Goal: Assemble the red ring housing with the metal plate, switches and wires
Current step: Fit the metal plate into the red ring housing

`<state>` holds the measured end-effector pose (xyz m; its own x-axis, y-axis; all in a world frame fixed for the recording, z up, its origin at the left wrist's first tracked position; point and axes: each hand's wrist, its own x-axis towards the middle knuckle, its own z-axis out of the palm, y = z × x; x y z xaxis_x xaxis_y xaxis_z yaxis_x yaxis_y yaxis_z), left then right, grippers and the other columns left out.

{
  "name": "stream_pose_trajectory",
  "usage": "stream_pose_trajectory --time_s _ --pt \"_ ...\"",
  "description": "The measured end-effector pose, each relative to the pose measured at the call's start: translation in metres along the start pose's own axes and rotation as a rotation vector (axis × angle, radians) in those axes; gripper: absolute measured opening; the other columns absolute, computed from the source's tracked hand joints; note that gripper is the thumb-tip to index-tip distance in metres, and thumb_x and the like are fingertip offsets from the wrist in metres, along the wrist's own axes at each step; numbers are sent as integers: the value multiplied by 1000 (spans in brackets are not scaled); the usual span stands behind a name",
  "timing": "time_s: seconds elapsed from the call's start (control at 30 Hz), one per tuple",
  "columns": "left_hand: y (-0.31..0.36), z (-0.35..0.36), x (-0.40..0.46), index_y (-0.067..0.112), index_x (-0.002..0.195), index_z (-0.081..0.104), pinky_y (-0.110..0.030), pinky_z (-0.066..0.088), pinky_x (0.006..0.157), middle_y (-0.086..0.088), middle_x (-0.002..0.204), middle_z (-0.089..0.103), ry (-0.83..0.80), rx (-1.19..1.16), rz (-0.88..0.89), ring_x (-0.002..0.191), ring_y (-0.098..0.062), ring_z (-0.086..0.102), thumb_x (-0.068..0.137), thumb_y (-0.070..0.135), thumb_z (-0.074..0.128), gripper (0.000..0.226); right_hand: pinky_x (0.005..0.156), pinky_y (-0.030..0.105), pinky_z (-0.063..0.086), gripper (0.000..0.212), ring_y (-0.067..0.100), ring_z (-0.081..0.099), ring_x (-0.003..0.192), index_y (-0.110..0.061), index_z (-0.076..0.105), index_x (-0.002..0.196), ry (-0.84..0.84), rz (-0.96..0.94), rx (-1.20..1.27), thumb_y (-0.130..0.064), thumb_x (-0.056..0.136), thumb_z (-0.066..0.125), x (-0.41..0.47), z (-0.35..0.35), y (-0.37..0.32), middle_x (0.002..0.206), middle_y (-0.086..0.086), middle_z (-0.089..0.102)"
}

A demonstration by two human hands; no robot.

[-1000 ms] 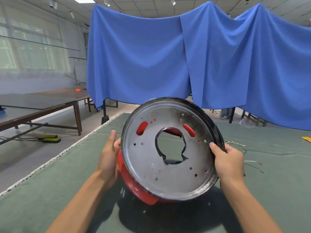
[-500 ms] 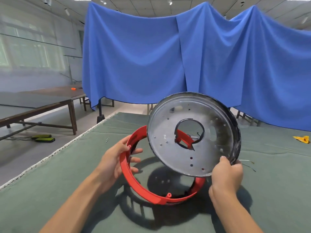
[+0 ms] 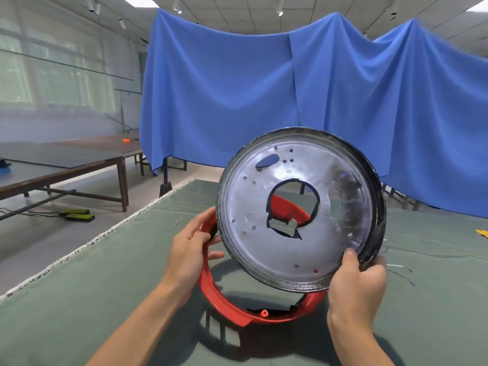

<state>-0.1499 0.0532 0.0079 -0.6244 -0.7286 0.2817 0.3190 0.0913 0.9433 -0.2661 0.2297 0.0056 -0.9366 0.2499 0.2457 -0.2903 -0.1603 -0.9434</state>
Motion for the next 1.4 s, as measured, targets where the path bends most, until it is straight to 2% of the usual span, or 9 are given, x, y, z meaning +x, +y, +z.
stream_pose_trajectory --time_s 0.17,0.33,0.53,0.67,0.77,0.87,1.0,1.1,1.4 --pt "-2 3 -4 33 101 69 -29 53 54 -2 99 71 31 24 113 83 -22 64 95 -1 34 49 77 32 35 7 22 51 85 -17 51 102 -2 65 12 -13 97 48 -2 3 6 87 -5 57" --pt "-3 2 -8 40 99 68 -27 50 51 7 89 69 -6 82 175 74 -14 61 81 40 59 20 78 33 38 18 23 54 89 -10 57 110 -58 160 44 -8 94 50 0 2 10 96 1 61" --pt "2 -6 -3 27 103 64 -35 56 65 2 94 67 98 280 208 83 -24 63 76 18 67 28 66 43 53 7 25 60 63 -12 61 74 -347 267 -91 -9 78 64 27 -12 -2 69 7 65" --pt "4 -17 6 29 95 65 -19 51 62 2 90 69 28 324 213 76 -13 63 79 13 64 23 43 30 52 12 22 61 55 -16 63 88 -374 143 -174 -21 81 71 50 -28 -5 74 7 66" --pt "1 -19 9 28 95 65 -10 47 65 4 91 69 -44 311 190 79 -5 62 86 9 64 21 54 28 50 10 21 59 58 -11 65 88 -403 51 -258 -21 86 68 51 -27 2 69 4 66" --pt "4 -14 7 29 114 64 -7 47 67 12 100 70 -40 203 169 85 2 65 87 37 53 30 64 27 47 4 21 59 63 -11 63 84 -338 -53 -312 -11 88 62 46 -21 12 65 -3 63" --pt "5 -12 4 42 133 46 -19 48 43 -3 93 66 -4 112 149 55 -9 62 88 52 37 47 70 38 44 5 29 56 73 -12 60 85 -237 -70 -300 -10 89 58 43 -17 21 76 6 63" --pt "0 -12 8 33 130 47 -27 43 39 -20 81 64 36 -8 22 42 -21 53 102 33 31 32 71 41 44 15 27 52 72 -8 60 75 -208 27 -241 -8 89 57 43 -17 23 75 11 60" --pt "-3 -12 10 17 99 61 -21 41 36 -14 61 66 104 -27 -69 38 -20 50 98 14 36 25 75 51 50 16 31 57 74 -4 62 72 -224 211 -96 -2 87 57 44 -15 23 78 19 63"
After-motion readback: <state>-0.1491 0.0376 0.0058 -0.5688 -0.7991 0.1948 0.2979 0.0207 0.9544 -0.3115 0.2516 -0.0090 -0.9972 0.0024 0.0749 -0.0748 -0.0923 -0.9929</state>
